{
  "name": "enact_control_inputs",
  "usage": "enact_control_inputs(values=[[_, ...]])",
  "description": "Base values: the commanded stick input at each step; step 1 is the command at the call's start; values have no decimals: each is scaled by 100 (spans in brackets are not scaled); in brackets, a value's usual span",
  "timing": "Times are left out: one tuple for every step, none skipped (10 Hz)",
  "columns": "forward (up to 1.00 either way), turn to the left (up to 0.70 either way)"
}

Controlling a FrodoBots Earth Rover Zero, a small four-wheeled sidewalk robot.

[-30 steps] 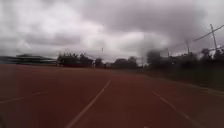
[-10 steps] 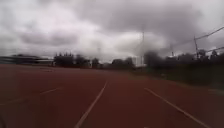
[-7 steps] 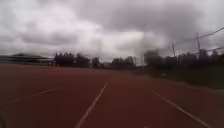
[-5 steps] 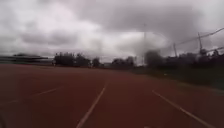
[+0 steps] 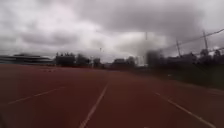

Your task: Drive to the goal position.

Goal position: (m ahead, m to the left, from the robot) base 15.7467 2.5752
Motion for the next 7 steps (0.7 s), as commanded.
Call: enact_control_inputs(values=[[70,0],[70,0],[70,0],[70,0],[70,0],[70,0],[70,0]])
